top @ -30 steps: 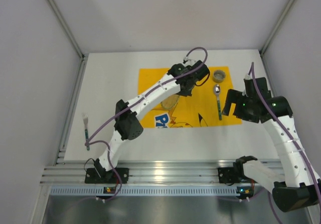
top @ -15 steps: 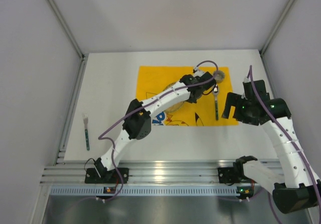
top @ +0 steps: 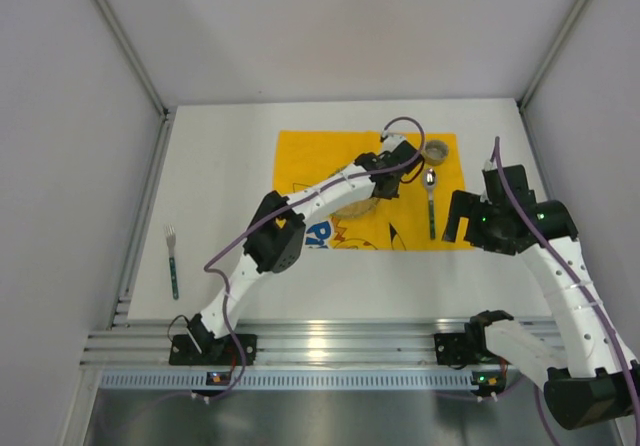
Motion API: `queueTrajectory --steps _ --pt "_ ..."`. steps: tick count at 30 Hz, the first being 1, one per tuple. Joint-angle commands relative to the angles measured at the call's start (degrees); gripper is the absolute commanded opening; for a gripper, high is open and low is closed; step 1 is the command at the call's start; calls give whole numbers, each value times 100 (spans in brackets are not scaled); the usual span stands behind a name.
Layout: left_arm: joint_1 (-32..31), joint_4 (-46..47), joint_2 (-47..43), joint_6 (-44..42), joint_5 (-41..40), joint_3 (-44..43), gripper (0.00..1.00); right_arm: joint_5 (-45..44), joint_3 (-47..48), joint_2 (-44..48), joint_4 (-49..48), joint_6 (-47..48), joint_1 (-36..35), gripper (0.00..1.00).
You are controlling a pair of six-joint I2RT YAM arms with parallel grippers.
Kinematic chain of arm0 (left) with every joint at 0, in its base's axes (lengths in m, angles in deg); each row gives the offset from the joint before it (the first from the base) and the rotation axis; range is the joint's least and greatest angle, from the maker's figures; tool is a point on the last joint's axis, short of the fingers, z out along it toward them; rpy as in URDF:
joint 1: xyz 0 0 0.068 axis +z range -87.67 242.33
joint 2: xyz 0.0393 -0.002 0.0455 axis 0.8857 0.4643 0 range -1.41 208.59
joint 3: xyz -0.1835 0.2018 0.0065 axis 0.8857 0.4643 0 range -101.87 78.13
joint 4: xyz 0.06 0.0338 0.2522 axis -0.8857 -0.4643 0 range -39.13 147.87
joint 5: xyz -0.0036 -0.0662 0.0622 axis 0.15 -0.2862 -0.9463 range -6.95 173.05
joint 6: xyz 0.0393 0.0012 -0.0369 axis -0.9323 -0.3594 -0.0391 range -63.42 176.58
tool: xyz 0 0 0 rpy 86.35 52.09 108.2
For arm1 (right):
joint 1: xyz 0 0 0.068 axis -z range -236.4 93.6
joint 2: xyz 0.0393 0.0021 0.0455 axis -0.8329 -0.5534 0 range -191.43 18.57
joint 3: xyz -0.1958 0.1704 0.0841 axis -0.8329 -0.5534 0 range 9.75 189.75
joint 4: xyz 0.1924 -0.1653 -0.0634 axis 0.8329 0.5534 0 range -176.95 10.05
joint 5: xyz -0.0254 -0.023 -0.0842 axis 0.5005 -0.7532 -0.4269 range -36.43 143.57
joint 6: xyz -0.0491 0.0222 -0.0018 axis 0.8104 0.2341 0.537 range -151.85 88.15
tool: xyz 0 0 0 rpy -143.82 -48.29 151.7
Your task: Set the dinner table for one person
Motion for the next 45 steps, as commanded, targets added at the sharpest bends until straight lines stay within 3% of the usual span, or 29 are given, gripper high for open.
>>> queueTrajectory --steps 1,3,4,5,8,12,15,22,26,30,31,37,45 --pt "107 1660 408 1172 2001 469 11 -35 -19 113 -136 77 -56 100" --pt "107 1801 400 1190 2064 479 32 -35 -27 113 -145 77 -73 100" --pt "107 1837 391 1163 2107 453 47 -53 -36 104 -154 85 -73 100" --pt "99 1846 365 1181 2108 435 54 -44 -36 104 -154 85 -73 100" --pt "134 1776 207 1198 2055 382 66 -53 -63 87 -197 85 -91 100" --pt "230 1381 -407 1120 1608 548 73 -62 -54 60 -206 112 -91 100" --pt "502 1257 -1338 1119 1317 1390 73 -71 -71 69 -233 112 -91 100" --pt "1730 1310 -4350 1207 852 4569 74 8 -54 -19 -356 138 -117 100" --pt "2452 670 -5522 1330 298 5549 77 149 -19 -106 -435 138 -126 100" --pt "3568 -482 -5963 1314 130 6285 81 237 8 -168 -470 121 -152 100" --pt "4110 -623 -6068 1243 252 6445 81 237 8 -194 -479 120 -161 100" --pt "5949 -484 -6701 979 780 7343 77 404 43 -273 -470 129 -214 100" --pt "7232 -388 -6421 400 929 7361 78 413 298 -458 -391 129 -311 100"
